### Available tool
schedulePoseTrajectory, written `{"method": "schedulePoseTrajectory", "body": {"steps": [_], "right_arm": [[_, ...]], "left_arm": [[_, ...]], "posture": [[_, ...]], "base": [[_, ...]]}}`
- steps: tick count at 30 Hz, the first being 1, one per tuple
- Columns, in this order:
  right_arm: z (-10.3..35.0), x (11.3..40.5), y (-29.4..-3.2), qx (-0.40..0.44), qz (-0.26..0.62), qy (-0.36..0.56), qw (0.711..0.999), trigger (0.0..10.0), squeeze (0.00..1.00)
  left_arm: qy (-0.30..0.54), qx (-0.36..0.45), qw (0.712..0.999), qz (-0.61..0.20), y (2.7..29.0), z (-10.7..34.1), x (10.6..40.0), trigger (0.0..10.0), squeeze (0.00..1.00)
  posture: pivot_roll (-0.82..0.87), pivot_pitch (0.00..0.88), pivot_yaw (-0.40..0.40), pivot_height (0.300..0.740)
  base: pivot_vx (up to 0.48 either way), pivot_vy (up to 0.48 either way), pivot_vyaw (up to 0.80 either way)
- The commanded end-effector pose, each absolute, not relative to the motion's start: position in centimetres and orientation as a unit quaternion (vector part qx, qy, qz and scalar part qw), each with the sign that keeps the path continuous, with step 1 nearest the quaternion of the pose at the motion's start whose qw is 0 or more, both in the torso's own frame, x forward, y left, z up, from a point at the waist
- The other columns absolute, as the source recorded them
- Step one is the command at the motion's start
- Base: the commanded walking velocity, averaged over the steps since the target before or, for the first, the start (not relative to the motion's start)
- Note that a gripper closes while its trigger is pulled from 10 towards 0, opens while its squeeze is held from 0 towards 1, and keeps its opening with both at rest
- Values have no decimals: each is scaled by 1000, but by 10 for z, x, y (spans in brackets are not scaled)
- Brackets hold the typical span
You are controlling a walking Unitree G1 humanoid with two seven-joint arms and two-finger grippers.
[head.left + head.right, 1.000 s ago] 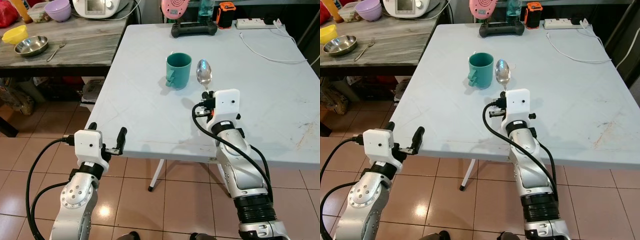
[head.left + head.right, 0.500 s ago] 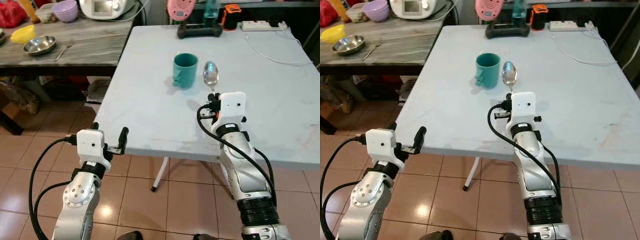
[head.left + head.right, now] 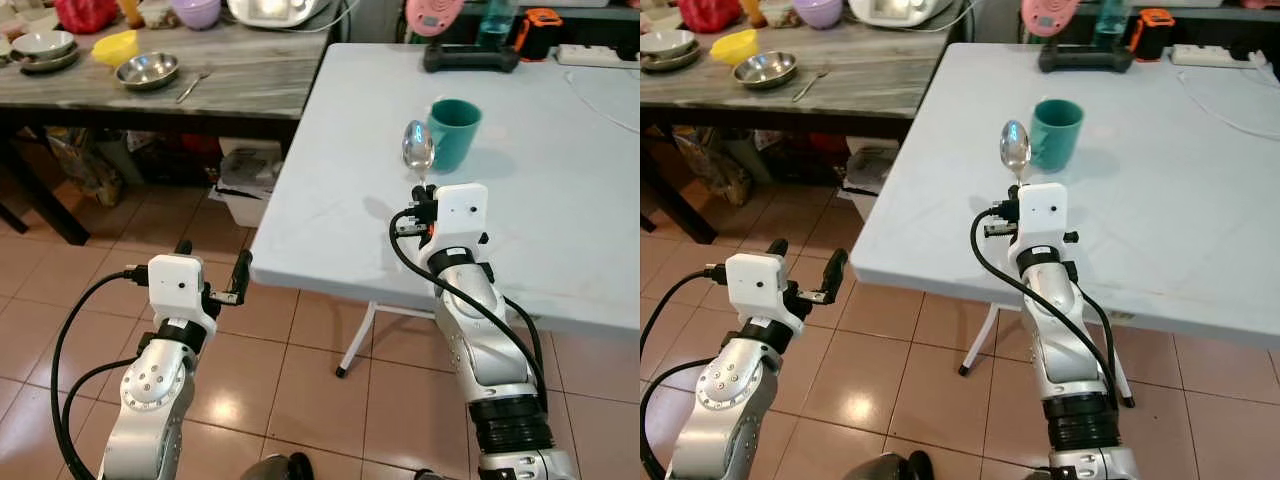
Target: Setting the table
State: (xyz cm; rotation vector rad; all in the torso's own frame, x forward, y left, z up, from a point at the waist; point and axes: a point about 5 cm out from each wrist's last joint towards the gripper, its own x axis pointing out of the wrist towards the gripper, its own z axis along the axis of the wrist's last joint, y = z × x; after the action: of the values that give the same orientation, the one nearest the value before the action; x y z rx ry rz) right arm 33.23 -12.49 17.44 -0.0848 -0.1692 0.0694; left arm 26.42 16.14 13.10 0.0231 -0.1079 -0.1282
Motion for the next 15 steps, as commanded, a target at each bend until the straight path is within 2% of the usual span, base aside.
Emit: {"method": "schedulePoseTrajectory", "body": {"steps": [1, 15], "right_arm": [[179, 332, -122, -40, 34, -96, 994, 10000, 0], [179, 332, -124, -42, 31, -98, 994, 10000, 0]], "left_arm": [[-44, 19, 997, -57, 166, 127, 264, 10000, 0], [-44, 18, 997, -58, 161, 125, 264, 10000, 0]], "posture": [[-85, 124, 107, 740], [-84, 125, 106, 740]], "base": [[0, 480, 0], [0, 480, 0]]}}
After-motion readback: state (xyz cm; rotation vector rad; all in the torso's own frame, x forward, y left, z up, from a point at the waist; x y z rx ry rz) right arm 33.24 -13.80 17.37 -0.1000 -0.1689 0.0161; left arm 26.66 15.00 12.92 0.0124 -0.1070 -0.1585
